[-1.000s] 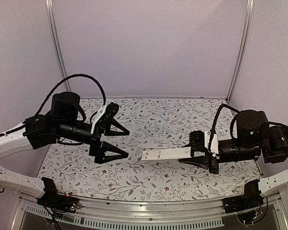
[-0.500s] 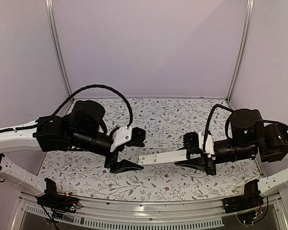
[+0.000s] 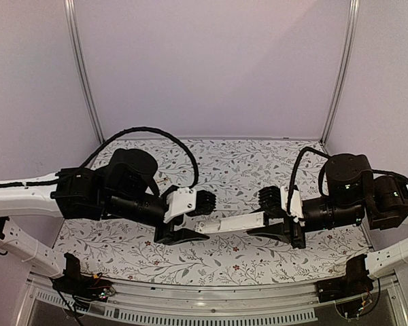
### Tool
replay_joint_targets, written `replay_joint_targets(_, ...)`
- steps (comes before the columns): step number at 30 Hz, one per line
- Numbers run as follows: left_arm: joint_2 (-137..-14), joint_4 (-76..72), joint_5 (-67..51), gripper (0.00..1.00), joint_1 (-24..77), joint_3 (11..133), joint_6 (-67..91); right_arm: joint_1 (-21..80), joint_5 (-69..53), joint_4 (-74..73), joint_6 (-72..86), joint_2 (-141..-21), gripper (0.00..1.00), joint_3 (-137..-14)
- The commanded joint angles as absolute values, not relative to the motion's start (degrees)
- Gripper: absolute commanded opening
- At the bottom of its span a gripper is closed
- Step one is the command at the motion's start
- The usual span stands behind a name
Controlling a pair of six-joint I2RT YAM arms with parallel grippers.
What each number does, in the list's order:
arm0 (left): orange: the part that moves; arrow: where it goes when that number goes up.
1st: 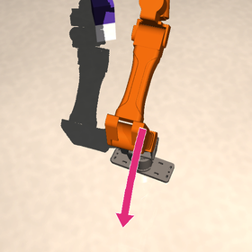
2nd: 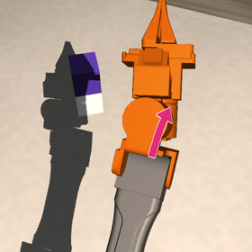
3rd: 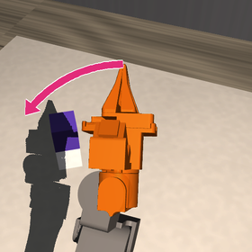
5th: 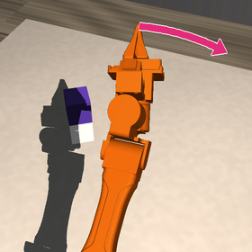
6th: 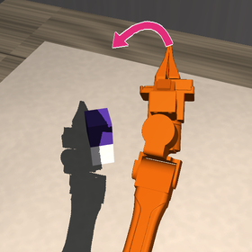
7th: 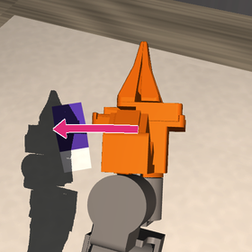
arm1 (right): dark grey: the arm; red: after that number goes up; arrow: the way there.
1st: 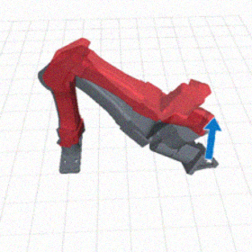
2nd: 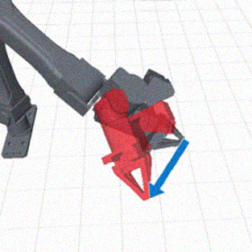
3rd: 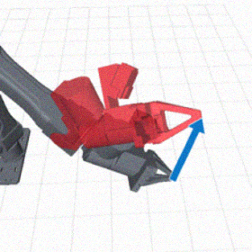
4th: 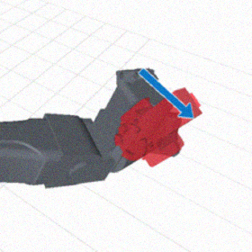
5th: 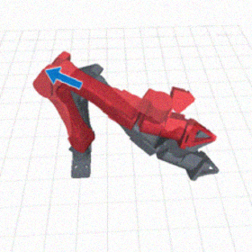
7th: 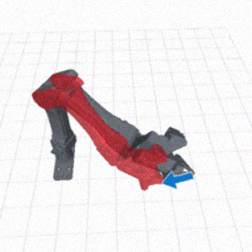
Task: Load the batteries into the remote control
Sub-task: Pass from the right arm to the left, then pass from the left arm to the right
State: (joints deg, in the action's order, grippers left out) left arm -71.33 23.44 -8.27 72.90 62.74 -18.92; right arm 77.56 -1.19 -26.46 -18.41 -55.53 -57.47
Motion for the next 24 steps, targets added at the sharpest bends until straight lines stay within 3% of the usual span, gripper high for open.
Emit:
replay_joint_targets(1,-72.62,23.40,-6.81,0.55,74.27,63.65,-20.10,77.12,-1.67,-24.09,-17.27,-55.54,0.00,-58.62)
replay_joint_targets(6,-73.19,23.37,-6.88,0.50,74.51,63.81,-19.91,77.06,-1.83,-23.78,-17.06,-55.46,0.00,-58.45)
replay_joint_targets(11,-72.87,22.75,-6.72,0.31,74.58,63.76,-19.03,76.87,-1.59,-23.62,-17.05,-55.61,0.04,-58.24)
replay_joint_targets(14,-72.38,20.89,-4.53,0.18,74.51,63.06,-17.10,76.29,-0.67,-22.60,-15.63,-55.38,0.23,-57.73)
replay_joint_targets(17,-71.29,15.79,-0.74,0.09,74.21,61.16,-13.72,74.64,1.72,-20.95,-12.38,-54.24,0.62,-56.62)
replay_joint_targets(19,-71.23,13.40,2.12,0.05,74.18,60.28,-11.48,73.40,4.38,-19.74,-9.13,-53.31,0.78,-55.88)
replay_joint_targets(21,-71.83,11.46,6.94,0.00,74.18,60.19,-8.70,71.38,6.12,-19.41,-6.03,-52.55,0.84,-55.64)
replay_joint_targets(24,-73.59,10.30,14.21,0.00,74.28,61.22,-6.08,67.27,7.52,-18.75,1.76,-51.88,0.92,-55.63)
